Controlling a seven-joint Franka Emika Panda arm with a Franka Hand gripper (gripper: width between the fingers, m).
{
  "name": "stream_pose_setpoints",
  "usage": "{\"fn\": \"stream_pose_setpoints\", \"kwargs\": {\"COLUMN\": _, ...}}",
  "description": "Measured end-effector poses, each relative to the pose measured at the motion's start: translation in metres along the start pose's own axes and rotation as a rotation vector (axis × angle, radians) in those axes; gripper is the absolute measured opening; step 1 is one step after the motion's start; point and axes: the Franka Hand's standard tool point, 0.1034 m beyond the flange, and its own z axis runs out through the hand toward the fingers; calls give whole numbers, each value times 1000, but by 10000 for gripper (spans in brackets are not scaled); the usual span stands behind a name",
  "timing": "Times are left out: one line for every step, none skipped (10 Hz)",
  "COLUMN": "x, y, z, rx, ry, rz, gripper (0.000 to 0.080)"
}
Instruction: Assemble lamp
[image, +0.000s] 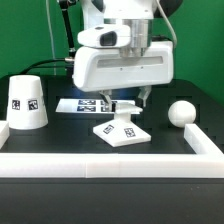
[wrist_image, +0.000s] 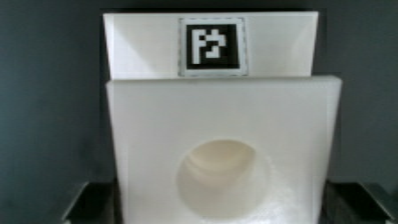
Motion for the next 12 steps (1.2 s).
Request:
{"fn": "stream_pose_setpoints", "kwargs": {"x": 9, "y": -3, "z": 0, "rx": -2, "ry": 15, "rz": -10, "gripper": 534}}
{"fn": "stream_pose_setpoints", "kwargs": {"x": 19, "y": -6, "z": 1, "rx": -3, "ry": 28, "rz": -16, "gripper": 534}}
{"fn": "stream_pose_setpoints", "kwargs": {"x": 35, "y": -8, "z": 1, "rx": -11, "ry": 60, "rz": -36, "gripper": 534}}
{"fn": "stream_pose_setpoints", "kwargs": {"x": 44, "y": -7, "z": 1, "rx": -22, "ry": 98, "rz": -73, "gripper": 534}}
{"fn": "stream_pose_setpoints", "kwargs": {"x": 44, "y": -7, "z": 1, "rx": -23, "ry": 100, "rz": -73, "gripper": 534}}
{"fn": "stream_pose_setpoints", "kwargs": {"x": 44, "y": -7, "z": 1, "rx": -24, "ry": 101, "rz": -74, "gripper": 534}}
{"fn": "stream_pose_setpoints", "kwargs": {"x": 44, "y": -7, "z": 1, "rx": -24, "ry": 101, "rz": -74, "gripper": 534}}
{"fn": "stream_pose_setpoints", "kwargs": {"x": 44, "y": -7, "z": 1, "rx": -23, "ry": 100, "rz": -74, "gripper": 534}}
{"fn": "stream_pose_setpoints", "kwargs": {"x": 45, "y": -10, "z": 1, "rx": -21, "ry": 103, "rz": -29, "gripper": 534}}
{"fn": "stream_pose_setpoints", "kwargs": {"x": 48, "y": -18, "z": 2, "rx": -16, "ry": 111, "rz": 58, "gripper": 534}}
{"fn": "stream_pose_setpoints", "kwargs": {"x": 56, "y": -25, "z": 2, "rx": -11, "ry": 115, "rz": 103, "gripper": 534}}
{"fn": "stream_pose_setpoints", "kwargs": {"x": 69, "y": -27, "z": 3, "rx": -7, "ry": 127, "rz": 143, "gripper": 534}}
